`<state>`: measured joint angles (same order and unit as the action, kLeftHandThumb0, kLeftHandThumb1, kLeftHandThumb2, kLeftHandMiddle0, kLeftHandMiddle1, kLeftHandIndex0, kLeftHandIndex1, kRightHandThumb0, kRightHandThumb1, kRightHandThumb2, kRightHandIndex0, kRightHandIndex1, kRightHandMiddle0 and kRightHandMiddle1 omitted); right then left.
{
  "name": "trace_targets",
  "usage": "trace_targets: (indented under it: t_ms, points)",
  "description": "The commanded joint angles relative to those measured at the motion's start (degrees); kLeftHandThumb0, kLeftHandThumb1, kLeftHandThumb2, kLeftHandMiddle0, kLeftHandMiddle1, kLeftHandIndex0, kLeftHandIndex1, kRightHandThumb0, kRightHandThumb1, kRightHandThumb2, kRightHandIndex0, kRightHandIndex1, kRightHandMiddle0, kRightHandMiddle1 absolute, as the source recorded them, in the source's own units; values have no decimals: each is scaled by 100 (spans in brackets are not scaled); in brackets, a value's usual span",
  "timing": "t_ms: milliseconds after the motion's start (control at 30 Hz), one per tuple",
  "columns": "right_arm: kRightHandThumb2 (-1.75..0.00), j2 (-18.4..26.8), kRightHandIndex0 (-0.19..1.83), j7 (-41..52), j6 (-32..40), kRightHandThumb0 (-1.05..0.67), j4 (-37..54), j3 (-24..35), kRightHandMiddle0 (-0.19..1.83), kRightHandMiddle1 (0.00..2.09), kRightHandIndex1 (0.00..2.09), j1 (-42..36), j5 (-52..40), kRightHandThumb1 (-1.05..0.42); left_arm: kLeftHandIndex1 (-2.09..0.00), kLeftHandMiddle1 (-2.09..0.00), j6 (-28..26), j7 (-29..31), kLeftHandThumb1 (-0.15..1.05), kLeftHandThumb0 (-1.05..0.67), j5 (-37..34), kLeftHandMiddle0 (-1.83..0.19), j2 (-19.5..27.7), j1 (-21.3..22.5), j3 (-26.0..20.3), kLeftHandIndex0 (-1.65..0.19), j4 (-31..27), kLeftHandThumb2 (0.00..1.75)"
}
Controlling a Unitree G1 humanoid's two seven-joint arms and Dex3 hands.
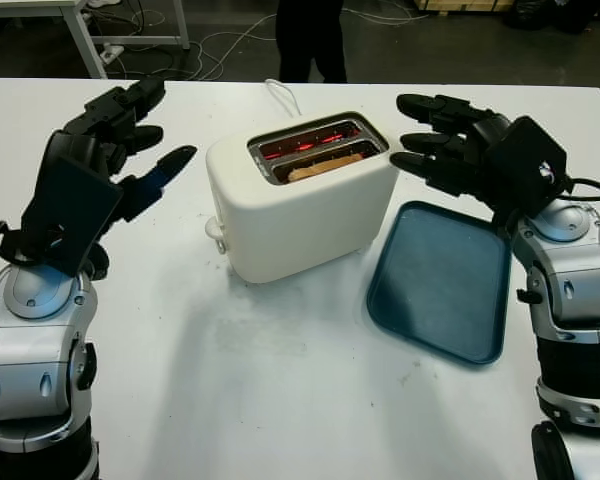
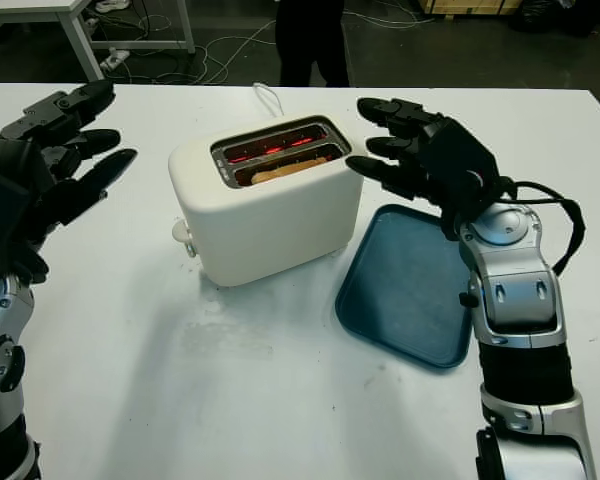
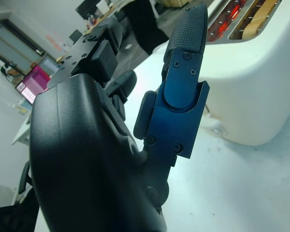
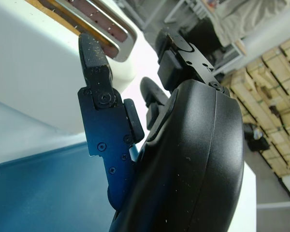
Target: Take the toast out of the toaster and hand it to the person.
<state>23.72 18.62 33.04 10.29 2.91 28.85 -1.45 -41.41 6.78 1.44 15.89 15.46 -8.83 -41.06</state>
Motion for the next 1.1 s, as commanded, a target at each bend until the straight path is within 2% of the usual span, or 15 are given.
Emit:
trace_targets:
  t_ms: [0, 1067]
  points:
    - [0, 76, 18, 17, -74, -47, 95, -14, 47, 3, 62, 52, 21, -88, -1, -94, 78, 15, 92, -74, -48, -5, 16, -19, 3, -45, 1, 15]
    - [0, 47, 14, -53, -62, -44, 123, -6, 44, 1, 61, 34, 43, -89, -2, -91, -12, 18, 92, -73, -62, -7, 23, -13, -44, -45, -74, 15]
